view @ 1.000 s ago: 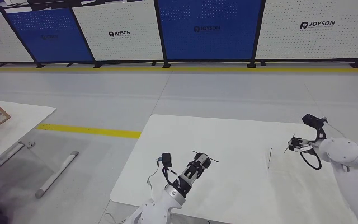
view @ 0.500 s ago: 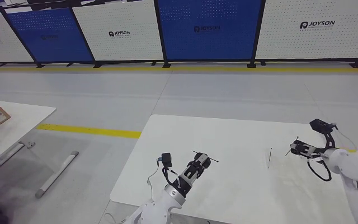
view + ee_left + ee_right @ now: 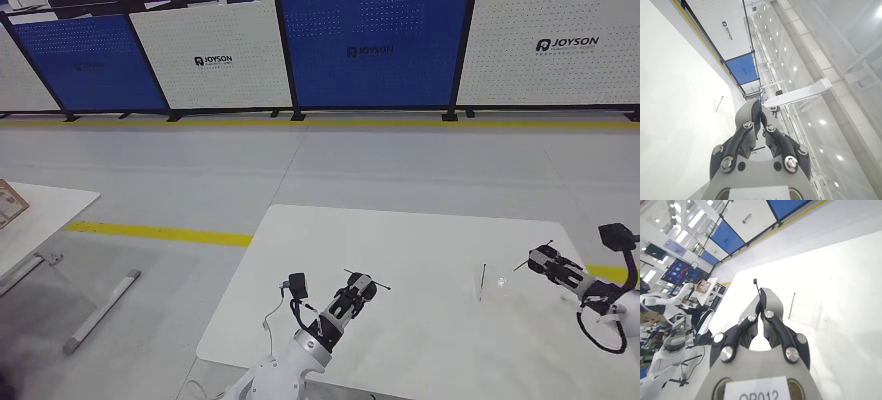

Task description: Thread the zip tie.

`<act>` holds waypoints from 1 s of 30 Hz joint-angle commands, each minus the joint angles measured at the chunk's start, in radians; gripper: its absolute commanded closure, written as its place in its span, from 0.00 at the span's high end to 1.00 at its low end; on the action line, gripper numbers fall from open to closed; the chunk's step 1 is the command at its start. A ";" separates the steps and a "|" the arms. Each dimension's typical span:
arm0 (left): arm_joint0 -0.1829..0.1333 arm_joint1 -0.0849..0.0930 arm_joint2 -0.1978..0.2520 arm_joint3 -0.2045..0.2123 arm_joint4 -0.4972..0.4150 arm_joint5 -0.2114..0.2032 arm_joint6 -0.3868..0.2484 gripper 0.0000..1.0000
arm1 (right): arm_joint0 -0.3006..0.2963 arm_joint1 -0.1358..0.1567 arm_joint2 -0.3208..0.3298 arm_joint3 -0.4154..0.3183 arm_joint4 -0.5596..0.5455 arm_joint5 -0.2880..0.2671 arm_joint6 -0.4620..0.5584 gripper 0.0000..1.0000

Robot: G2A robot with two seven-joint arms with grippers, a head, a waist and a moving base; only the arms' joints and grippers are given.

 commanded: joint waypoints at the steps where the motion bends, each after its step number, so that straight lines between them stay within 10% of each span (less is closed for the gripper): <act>1: 0.000 0.000 0.000 0.000 0.000 0.000 0.000 0.00 | -0.087 -0.001 0.007 -0.081 0.005 -0.027 -0.032 0.00; 6: 0.000 0.000 0.000 0.000 0.000 0.000 0.000 0.00 | -0.193 -0.004 -0.019 -0.163 0.003 -0.069 -0.061 0.00; 30: 0.000 0.000 0.000 0.000 0.000 0.000 0.000 0.00 | -0.193 -0.004 -0.019 -0.163 0.003 -0.069 -0.061 0.00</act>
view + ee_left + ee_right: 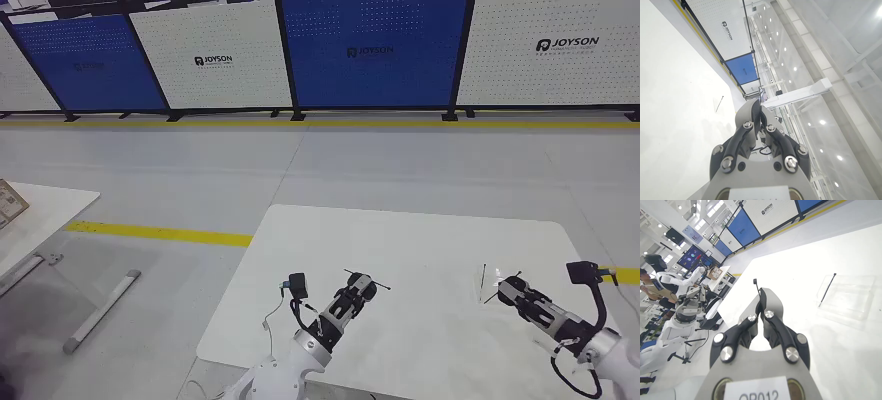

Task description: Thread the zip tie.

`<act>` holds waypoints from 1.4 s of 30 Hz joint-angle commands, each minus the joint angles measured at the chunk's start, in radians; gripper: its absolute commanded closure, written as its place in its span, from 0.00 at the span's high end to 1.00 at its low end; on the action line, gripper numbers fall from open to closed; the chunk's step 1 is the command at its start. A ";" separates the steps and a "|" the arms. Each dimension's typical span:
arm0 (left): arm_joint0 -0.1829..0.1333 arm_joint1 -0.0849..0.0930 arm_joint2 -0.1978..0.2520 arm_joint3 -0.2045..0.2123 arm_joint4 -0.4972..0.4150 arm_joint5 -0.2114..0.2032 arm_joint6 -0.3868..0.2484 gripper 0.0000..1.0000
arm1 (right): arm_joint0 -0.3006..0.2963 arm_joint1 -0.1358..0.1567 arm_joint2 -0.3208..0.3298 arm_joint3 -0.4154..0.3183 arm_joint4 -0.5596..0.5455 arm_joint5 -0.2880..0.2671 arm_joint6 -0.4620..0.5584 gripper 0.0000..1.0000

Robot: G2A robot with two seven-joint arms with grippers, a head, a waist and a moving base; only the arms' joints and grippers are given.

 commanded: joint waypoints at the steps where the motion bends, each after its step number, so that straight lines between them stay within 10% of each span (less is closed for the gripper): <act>1: 0.000 0.000 0.000 0.000 0.000 0.000 0.000 0.00 | 0.000 0.000 0.000 0.000 0.000 0.000 0.000 0.00; 10: -0.047 -0.008 0.049 0.002 0.114 0.059 0.014 0.00 | 0.000 0.000 0.000 0.000 0.000 0.000 0.000 0.00; 19: -0.168 -0.048 0.199 0.168 0.292 0.149 0.149 0.00 | 0.000 0.000 0.000 0.000 0.000 0.000 0.000 0.00; 31: -0.171 -0.051 0.205 0.179 0.282 0.144 0.152 0.00 | -0.082 -0.017 -0.039 -0.041 0.155 0.018 -0.139 0.00; 42: -0.165 -0.060 0.216 0.204 0.284 0.127 0.163 0.00 | -0.132 -0.035 -0.163 -0.093 0.019 0.076 -0.275 0.00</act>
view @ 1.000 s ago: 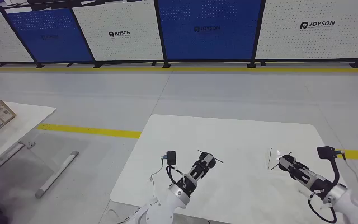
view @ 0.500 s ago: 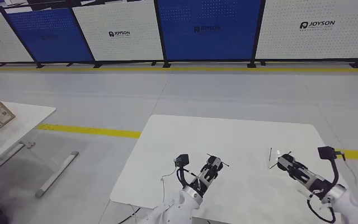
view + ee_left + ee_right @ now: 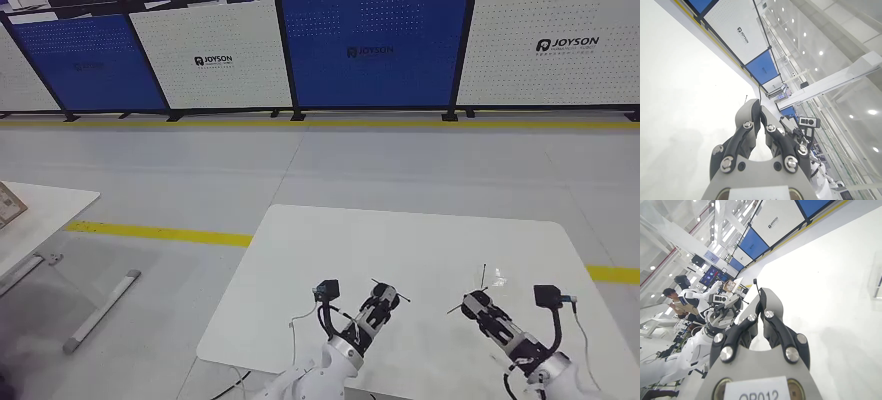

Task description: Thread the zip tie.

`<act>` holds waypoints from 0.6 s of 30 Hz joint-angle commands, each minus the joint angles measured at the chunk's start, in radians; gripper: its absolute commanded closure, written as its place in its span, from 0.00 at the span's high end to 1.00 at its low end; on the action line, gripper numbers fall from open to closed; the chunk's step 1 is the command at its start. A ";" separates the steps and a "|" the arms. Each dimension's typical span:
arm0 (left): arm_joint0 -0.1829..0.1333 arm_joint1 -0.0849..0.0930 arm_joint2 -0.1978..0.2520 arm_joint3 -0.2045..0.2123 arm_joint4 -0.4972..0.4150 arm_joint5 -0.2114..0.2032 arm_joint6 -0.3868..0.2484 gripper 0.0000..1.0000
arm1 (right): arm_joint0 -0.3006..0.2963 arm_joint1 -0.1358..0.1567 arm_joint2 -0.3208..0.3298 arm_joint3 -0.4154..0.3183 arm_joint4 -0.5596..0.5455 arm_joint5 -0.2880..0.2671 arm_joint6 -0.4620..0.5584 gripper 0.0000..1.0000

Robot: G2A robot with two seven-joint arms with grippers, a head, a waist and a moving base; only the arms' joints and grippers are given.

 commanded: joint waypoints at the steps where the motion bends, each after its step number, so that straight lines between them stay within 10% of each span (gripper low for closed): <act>1: 0.000 0.000 0.000 0.000 0.000 0.000 0.000 0.00 | 0.000 0.000 0.002 0.000 0.002 -0.001 0.000 0.00; 8: 0.000 0.000 0.000 0.000 0.000 0.000 0.000 0.00 | 0.000 -0.003 0.000 0.005 0.020 0.000 -0.032 0.00; 13: 0.000 0.000 0.000 0.000 0.000 0.000 0.000 0.00 | -0.018 -0.018 -0.027 0.025 0.091 -0.049 -0.173 0.00; 18: 0.000 0.000 0.000 0.000 0.000 0.000 0.000 0.00 | -0.047 -0.041 -0.140 0.027 -0.070 -0.080 -0.396 0.00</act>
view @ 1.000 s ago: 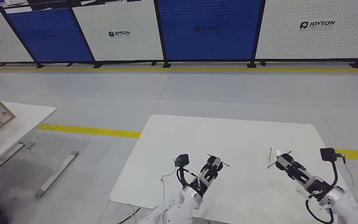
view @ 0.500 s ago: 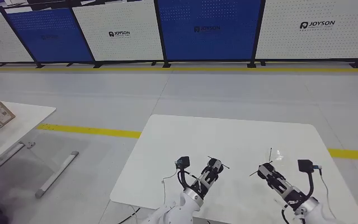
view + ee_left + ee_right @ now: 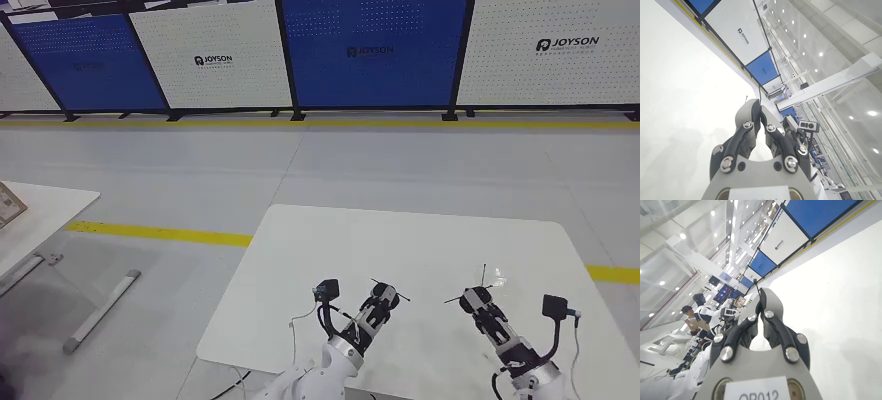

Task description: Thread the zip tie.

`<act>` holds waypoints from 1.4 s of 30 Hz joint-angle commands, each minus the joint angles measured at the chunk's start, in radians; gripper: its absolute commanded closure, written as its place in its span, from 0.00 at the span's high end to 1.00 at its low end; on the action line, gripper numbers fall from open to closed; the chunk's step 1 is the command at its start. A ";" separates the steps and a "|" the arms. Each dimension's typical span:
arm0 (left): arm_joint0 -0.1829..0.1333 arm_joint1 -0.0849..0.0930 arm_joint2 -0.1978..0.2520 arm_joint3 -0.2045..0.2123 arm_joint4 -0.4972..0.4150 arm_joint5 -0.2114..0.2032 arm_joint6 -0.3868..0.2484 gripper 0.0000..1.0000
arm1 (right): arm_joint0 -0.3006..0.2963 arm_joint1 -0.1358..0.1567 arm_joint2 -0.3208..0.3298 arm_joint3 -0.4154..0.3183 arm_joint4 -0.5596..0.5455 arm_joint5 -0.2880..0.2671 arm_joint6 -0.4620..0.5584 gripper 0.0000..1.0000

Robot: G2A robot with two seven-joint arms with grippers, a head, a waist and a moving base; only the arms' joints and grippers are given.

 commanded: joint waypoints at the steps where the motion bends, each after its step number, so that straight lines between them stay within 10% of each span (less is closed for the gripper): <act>1: 0.000 0.000 0.000 0.000 0.000 0.000 0.000 0.00 | -0.005 -0.009 -0.048 0.008 -0.083 0.014 -0.084 0.00; 42: -0.006 -0.013 0.015 0.005 -0.055 0.012 0.007 0.00 | 0.028 -0.052 -0.184 0.050 -0.145 0.069 -0.256 0.00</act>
